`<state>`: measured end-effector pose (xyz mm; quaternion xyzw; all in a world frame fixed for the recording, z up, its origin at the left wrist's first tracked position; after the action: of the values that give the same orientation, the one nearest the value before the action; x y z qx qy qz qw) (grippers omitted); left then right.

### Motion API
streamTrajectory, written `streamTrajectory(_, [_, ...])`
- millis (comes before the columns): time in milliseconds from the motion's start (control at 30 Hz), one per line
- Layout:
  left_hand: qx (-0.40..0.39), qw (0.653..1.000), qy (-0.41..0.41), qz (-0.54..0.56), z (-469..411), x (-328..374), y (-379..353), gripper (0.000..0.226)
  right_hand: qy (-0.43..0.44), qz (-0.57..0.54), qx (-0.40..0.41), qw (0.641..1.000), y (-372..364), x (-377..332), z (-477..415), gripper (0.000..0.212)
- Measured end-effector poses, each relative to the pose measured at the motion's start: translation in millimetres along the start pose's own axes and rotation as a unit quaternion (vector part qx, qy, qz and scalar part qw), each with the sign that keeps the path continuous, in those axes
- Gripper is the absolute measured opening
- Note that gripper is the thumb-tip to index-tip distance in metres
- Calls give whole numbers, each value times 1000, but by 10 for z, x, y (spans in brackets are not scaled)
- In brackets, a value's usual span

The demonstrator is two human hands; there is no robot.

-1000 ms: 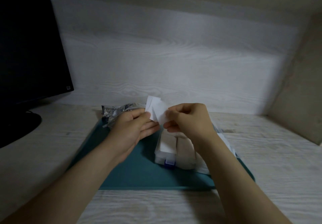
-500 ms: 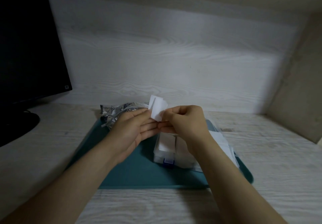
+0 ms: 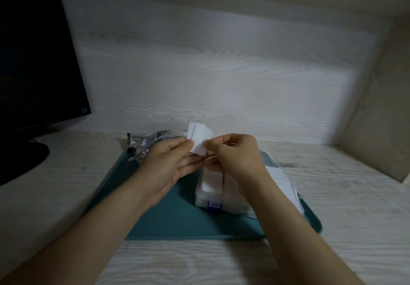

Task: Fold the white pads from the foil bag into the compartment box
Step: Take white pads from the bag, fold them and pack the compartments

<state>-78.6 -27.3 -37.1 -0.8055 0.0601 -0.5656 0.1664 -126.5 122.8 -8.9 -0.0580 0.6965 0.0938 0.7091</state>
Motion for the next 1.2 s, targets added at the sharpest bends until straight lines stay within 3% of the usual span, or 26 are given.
streamTrajectory(400, [22,997,-16,-67,-27,37,65,27,129,104,24,986,8,-41,-137,15])
streamTrajectory(667, [4,997,-1,-82,3,40,17,27,134,71,-5,988,-16,-56,-125,10])
streamTrajectory(1000, [-32,997,6,-76,33,35,-66,28,158,114,43,980,42,-37,-173,13])
streamTrajectory(1200, [-23,996,-8,-84,13,74,-26,36,201,171,61,963,-8,-123,-103,33])
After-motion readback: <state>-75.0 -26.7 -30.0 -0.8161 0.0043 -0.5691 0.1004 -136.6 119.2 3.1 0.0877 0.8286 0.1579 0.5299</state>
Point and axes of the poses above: each hand's wrist, its own z-axis away from the middle knuckle, its own y-axis out of the back of the hand, x = y × z, the point moved 7 cm from there along -z, towards the middle knuckle, and after that the axes turned 10 degrees about -y, right-handed, at the moved point
